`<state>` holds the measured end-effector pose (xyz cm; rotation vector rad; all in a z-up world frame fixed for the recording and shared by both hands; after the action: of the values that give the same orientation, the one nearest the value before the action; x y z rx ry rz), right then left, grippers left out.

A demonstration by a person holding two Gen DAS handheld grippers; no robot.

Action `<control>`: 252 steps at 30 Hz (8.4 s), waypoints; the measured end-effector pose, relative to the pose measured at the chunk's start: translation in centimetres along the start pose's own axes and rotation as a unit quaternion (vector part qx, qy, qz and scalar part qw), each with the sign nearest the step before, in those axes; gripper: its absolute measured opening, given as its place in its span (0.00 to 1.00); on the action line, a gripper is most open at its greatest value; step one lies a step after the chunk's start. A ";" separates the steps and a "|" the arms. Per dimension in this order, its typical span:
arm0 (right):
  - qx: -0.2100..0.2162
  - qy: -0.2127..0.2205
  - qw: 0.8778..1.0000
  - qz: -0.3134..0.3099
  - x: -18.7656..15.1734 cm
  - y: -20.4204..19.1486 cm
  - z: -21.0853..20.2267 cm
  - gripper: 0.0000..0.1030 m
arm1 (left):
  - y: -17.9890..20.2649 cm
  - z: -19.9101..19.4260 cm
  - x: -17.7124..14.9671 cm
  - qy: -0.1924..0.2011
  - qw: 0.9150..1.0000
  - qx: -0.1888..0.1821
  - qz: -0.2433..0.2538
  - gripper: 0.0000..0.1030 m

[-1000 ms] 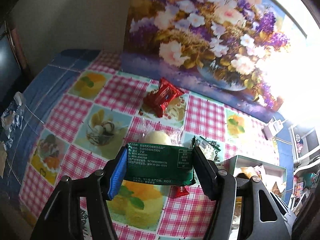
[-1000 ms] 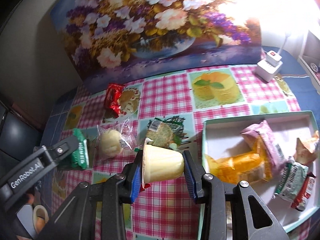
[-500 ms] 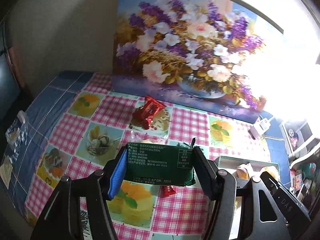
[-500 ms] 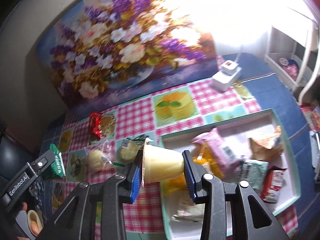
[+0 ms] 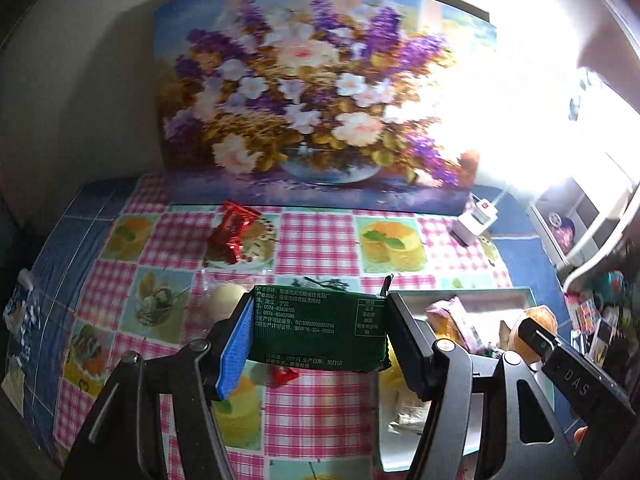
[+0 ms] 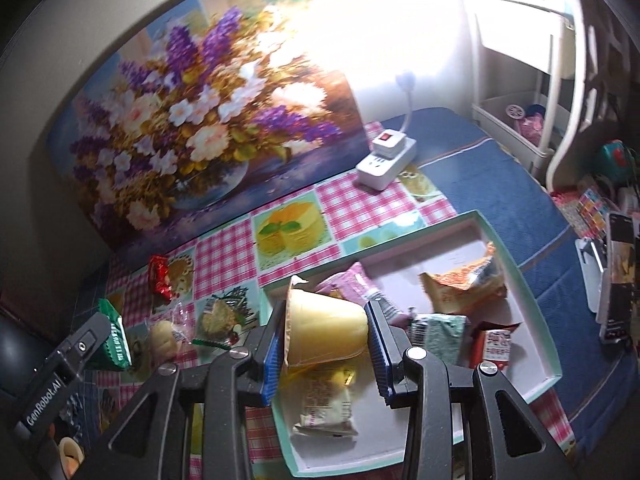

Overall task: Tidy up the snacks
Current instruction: 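Lift both held snacks and carry them over the white tray, then lower the dark green pack and pudding cup into the tray, then open both tools to release the snacks into the tray, then move both open tools back toward the small red candy packet, then grasp the small red candy packet with the right tool while the left tool grasps the clear-wrapped cream bun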

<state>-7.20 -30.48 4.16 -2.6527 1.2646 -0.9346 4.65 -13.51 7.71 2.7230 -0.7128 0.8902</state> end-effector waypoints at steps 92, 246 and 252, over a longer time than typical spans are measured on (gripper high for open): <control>-0.059 -0.116 0.991 0.033 -4.1 7.8 5.2 0.67 | 7.3 9.2 -5.0 -0.156 0.986 -0.033 0.046 0.82; 0.069 -0.162 0.958 -0.226 -7.9 -16.3 16.2 0.19 | -12.4 15.3 -0.4 -0.119 0.981 0.054 -0.143 0.55; 0.081 -0.142 0.965 -0.206 -6.3 -16.2 13.4 0.19 | -11.5 12.0 0.7 -0.089 0.984 0.058 -0.143 0.55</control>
<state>8.19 -17.82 -5.10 -2.8325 0.5617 -0.6209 16.93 -7.62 -1.85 2.9340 -0.2916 0.6462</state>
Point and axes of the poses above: each gripper's, at about its wrist camera, not at the fingertips, and z roughly the way its jaws point, y to its right, x to its top, the point moved 2 cm from there along z, roughly the way its jaws point, and after that the axes turned 2 degrees about -y, right-handed, at the moved point
